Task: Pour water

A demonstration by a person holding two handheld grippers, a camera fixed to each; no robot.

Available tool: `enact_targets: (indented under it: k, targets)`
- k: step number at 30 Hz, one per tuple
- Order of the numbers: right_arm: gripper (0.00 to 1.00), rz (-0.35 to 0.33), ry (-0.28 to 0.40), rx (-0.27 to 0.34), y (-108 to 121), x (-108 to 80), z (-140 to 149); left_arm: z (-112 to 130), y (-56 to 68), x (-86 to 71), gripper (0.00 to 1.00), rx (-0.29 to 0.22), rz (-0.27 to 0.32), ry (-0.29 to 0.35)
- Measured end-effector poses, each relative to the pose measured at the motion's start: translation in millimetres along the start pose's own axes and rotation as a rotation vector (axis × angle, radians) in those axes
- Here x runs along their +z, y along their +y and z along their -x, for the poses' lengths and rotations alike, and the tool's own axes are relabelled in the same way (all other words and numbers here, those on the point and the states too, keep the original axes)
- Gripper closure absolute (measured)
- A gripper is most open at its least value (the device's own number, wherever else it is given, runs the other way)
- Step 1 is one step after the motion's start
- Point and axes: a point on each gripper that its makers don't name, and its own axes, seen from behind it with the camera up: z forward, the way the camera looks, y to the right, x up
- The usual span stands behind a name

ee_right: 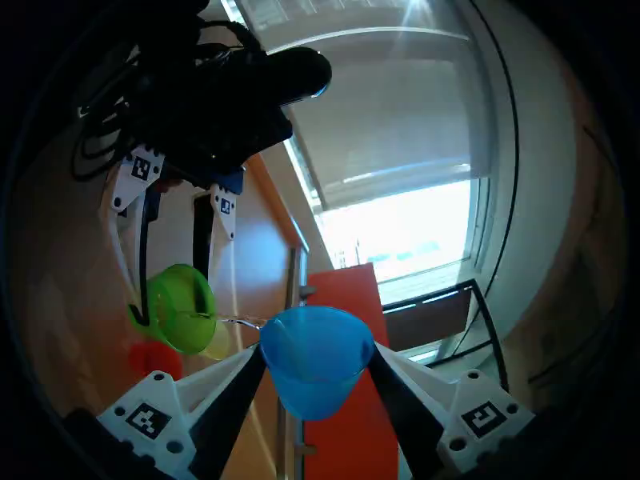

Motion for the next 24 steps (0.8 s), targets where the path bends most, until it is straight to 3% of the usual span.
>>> enact_targets:
  k: [24]
  targets:
    - [0.1, 0.027, -0.001, -0.068, 7.1, 4.1, -4.3, -2.4, 0.6, 0.6, 0.15, 0.007, 0.001, 0.003]
